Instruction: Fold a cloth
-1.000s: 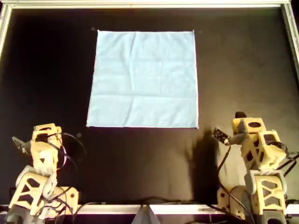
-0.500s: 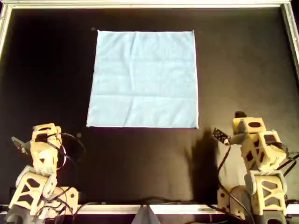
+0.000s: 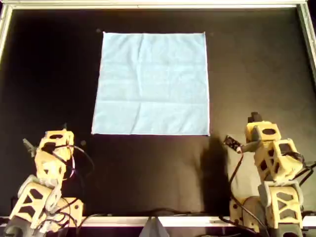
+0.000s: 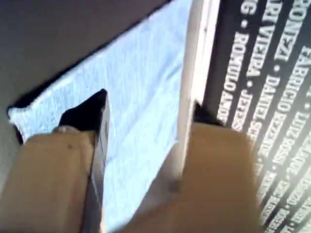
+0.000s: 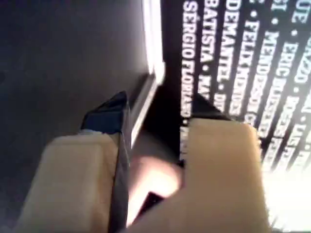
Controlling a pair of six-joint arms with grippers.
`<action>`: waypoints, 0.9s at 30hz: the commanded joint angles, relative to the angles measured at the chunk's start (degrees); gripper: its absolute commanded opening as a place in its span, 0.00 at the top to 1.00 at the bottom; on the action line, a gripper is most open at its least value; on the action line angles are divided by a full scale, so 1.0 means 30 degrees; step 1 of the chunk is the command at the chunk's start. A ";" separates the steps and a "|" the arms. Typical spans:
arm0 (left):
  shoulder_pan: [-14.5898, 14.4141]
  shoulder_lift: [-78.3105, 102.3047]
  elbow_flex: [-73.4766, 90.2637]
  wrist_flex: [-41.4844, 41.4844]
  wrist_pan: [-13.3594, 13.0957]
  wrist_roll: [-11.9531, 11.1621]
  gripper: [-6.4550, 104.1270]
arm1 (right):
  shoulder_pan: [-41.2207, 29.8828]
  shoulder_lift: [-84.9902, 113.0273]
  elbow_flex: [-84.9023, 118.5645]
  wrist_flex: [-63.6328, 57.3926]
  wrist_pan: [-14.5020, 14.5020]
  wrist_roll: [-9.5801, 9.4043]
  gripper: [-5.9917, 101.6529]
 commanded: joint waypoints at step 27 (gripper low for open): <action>-0.0264 -1.5996 -0.7148 0.0996 0.7881 -0.0146 0.24 | 0.4688 -1.8398 -0.7822 0.1055 -0.2461 -0.1875 0.40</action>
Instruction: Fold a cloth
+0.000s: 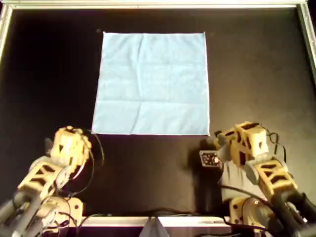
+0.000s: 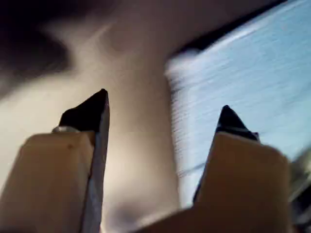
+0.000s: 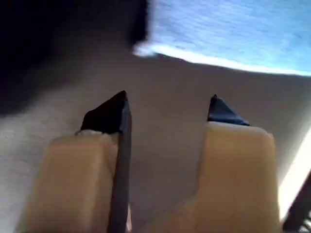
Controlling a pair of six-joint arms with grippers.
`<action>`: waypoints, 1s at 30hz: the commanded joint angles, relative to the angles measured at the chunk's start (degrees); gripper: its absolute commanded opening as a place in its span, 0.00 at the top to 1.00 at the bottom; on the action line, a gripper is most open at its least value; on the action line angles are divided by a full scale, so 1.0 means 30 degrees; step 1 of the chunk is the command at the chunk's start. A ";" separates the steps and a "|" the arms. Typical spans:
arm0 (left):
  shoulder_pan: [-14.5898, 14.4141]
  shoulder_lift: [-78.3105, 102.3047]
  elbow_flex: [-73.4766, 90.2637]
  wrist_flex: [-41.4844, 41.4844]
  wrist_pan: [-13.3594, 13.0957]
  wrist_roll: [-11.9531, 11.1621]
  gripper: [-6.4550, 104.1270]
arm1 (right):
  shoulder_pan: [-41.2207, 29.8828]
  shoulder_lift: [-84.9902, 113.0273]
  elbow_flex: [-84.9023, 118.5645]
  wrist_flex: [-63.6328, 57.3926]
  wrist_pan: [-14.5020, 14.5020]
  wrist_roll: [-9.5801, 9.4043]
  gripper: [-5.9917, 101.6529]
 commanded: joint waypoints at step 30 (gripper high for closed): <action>-0.0146 -0.1729 -0.1113 -0.4541 0.0850 0.0146 0.23 | 0.0937 -0.9785 -0.7705 -0.0352 -0.0205 0.0322 0.40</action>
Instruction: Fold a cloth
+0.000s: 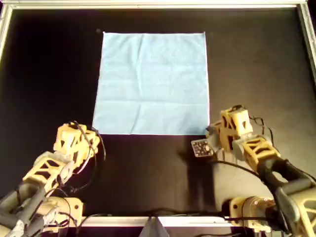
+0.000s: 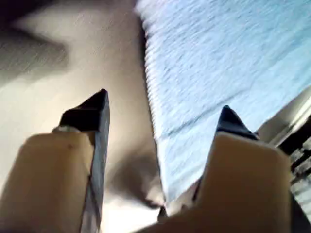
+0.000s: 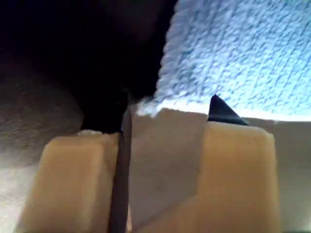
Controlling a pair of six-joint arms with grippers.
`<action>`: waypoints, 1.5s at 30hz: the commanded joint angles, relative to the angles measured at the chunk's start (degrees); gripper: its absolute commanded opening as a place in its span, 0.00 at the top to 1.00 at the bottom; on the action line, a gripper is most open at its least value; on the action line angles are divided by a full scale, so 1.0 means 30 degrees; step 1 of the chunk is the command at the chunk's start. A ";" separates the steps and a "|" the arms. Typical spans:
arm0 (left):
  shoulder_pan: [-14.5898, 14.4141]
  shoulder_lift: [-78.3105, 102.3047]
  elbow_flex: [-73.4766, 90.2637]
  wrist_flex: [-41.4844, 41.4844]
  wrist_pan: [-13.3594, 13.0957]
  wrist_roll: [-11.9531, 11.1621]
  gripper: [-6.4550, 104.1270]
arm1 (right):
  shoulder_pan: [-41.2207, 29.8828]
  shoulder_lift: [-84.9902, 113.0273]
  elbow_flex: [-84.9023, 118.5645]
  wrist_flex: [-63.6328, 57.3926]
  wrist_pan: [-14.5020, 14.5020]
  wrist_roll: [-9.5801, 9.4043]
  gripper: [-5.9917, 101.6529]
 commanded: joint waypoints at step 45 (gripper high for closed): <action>-0.0205 -0.8350 -0.5654 -0.0527 -0.0645 -0.0059 0.95 | -0.0088 -0.1611 -0.3398 -0.0352 -0.0234 0.0762 0.93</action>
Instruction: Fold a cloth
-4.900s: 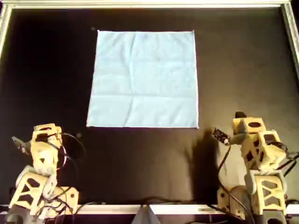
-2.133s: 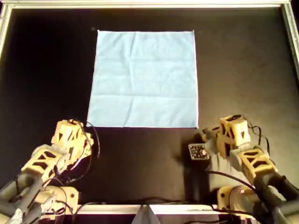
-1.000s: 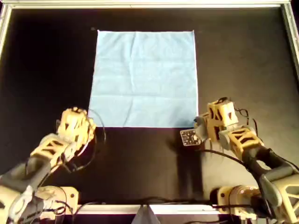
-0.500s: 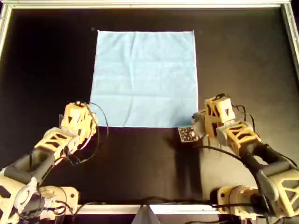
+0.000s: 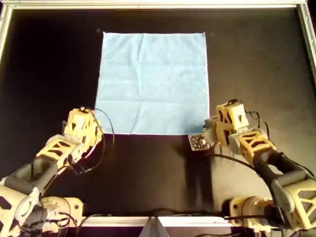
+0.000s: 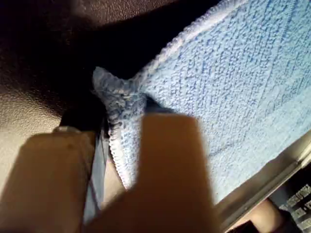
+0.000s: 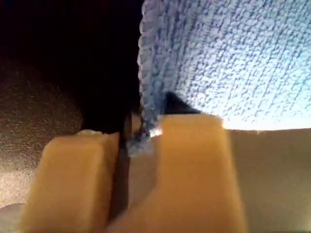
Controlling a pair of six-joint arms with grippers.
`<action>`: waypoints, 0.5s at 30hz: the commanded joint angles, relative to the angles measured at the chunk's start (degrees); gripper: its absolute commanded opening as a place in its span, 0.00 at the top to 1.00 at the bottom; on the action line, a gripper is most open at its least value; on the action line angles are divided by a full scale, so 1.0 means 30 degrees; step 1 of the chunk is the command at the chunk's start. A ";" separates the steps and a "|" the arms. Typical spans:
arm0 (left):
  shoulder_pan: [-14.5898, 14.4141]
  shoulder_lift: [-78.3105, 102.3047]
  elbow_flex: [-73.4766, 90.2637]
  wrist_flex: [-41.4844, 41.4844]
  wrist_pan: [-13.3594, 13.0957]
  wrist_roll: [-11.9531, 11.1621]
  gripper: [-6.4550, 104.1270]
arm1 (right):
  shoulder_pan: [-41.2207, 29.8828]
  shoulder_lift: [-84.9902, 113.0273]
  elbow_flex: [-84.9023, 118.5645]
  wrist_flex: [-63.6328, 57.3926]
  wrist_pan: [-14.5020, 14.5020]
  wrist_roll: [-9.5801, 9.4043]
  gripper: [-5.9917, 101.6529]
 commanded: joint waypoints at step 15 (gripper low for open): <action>-0.0410 0.0791 0.0146 0.0029 -0.0176 0.0000 0.95 | -0.0146 0.0498 -0.0586 -0.0322 -0.0146 0.0029 0.93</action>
